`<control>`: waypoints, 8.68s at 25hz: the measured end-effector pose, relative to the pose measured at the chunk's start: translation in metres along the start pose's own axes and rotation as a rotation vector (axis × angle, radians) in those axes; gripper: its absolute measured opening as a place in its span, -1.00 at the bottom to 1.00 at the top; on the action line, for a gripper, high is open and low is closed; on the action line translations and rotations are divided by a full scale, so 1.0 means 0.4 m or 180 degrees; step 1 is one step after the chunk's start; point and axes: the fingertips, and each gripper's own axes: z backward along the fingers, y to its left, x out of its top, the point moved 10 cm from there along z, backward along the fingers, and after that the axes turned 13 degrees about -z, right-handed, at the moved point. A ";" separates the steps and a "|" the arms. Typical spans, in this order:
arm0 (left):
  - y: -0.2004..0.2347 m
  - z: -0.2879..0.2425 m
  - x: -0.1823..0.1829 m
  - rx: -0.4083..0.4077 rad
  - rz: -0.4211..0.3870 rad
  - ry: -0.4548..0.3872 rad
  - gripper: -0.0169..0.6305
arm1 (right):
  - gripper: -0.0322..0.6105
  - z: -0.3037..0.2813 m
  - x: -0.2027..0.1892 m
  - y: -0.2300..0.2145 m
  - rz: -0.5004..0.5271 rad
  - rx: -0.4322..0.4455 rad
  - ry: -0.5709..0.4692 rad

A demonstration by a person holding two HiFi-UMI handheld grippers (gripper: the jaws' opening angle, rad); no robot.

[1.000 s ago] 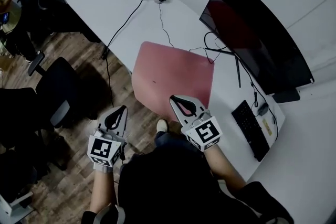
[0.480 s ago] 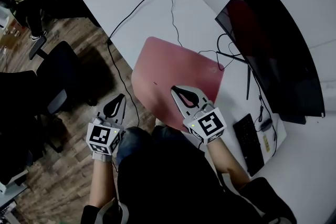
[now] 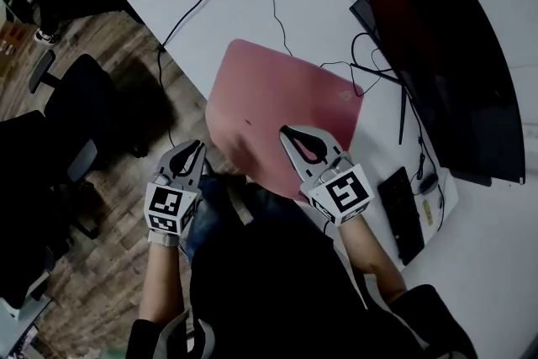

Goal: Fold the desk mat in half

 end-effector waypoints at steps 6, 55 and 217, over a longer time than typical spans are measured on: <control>0.067 -0.042 -0.070 -0.0381 0.0034 0.0183 -0.77 | -0.84 -0.025 -0.007 0.023 -0.0120 -0.0261 0.0054; 0.044 -0.405 -0.447 -0.3050 -0.1262 0.1169 -0.31 | -0.84 0.063 -0.272 0.218 -0.1202 -0.2157 0.0311; -0.050 -0.718 0.242 -0.1983 -0.1152 0.1256 -0.25 | -0.77 0.182 -0.352 -0.642 -0.1520 -0.2006 0.0787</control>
